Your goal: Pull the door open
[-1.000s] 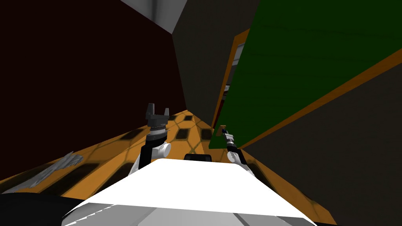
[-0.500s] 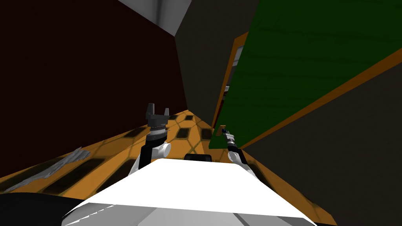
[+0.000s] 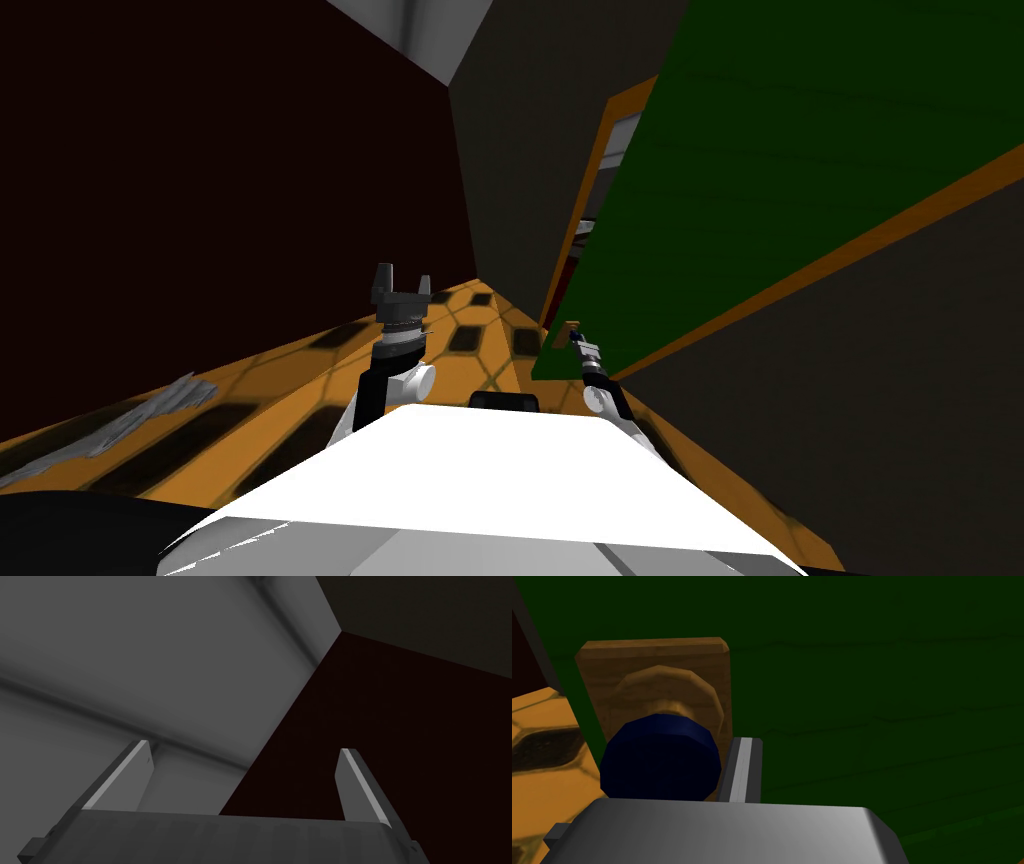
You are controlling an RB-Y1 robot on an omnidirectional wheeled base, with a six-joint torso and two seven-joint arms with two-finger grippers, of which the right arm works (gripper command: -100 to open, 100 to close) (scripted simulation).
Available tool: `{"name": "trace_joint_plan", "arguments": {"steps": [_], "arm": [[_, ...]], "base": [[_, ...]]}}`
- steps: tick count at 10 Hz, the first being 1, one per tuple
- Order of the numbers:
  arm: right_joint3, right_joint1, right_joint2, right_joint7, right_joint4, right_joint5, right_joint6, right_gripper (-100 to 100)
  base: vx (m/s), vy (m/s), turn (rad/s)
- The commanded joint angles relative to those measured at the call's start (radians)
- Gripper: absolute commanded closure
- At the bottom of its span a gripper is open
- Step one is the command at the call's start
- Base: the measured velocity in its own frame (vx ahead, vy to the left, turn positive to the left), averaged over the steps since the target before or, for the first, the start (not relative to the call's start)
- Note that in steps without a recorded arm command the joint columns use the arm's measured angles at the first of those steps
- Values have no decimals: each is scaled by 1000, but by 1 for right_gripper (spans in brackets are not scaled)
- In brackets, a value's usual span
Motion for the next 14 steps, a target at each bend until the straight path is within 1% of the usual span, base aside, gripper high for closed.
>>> {"name": "trace_joint_plan", "arguments": {"steps": [1, 3, 4, 5, 6, 8, 9, 14], "arm": [[5, -2, 3, 0, -5, 2, 1, 100], [5, -2, 3, 0, -5, 2, 1, 100], [21, -2, -8, -10, -9, 10, -2, -100], [31, -2, -12, -15, -13, 15, -4, -100], [37, -2, -15, -19, -15, 18, -4, -100], [63, -4, -25, -32, -25, 31, -8, -100], [70, -4, -28, -35, -28, 34, -9, -100], [100, -5, -40, -50, -40, 49, -13, -100]], "base": [[-3, -6, 9], [0, 0, 0], [-107, -38, 112], [-198, -64, 174], [-193, -72, 74], [-195, -81, 83], [-185, -80, 93], [-86, -56, 63]]}}
